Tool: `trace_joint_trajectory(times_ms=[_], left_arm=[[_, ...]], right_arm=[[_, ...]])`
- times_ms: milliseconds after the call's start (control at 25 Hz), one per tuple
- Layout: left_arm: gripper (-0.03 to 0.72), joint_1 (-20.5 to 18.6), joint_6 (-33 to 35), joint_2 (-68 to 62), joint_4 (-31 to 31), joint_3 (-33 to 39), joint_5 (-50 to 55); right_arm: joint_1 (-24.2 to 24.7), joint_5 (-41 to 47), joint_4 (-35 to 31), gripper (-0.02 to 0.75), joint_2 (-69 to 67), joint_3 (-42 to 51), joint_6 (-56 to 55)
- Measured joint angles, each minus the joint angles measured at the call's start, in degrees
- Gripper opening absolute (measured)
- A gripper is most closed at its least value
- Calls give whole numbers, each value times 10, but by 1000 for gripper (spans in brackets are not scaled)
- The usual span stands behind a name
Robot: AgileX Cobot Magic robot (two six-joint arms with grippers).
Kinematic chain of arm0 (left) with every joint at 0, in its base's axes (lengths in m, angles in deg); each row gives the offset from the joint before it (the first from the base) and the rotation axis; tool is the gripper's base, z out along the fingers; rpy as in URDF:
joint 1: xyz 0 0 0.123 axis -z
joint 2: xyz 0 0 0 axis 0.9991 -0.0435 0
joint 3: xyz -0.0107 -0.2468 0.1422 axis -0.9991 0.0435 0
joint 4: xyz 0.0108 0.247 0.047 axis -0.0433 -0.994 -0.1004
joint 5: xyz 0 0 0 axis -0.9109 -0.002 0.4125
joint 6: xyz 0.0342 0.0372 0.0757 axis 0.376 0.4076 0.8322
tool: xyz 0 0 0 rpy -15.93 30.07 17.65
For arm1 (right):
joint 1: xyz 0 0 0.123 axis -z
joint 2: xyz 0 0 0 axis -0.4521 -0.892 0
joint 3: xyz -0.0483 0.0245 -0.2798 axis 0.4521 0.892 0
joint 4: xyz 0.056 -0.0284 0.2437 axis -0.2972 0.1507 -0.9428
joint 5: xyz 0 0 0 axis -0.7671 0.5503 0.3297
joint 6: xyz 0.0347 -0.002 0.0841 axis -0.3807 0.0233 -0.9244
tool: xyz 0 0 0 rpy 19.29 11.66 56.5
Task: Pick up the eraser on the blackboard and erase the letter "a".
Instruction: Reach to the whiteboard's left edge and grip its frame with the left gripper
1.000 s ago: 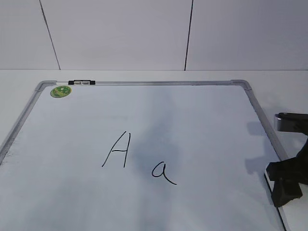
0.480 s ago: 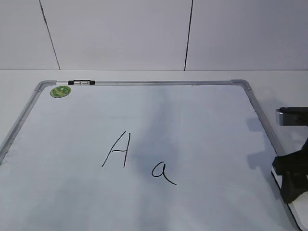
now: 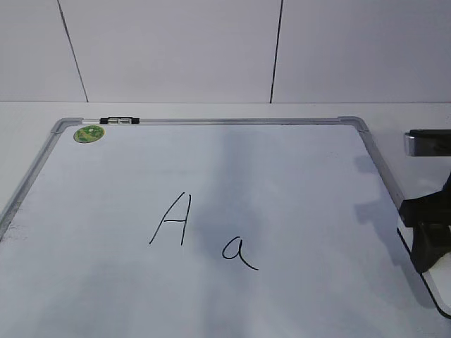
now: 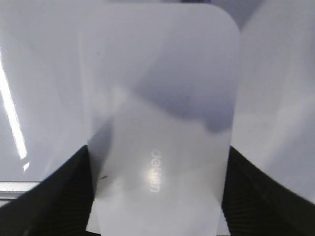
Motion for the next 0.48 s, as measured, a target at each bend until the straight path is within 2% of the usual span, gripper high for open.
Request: trace_joint_trajectory(times_ms=[480], left_arm=[[253,8,0,-132,-22,0,-1]], right_arm=[[0,35,2,562,0,-62,-4]])
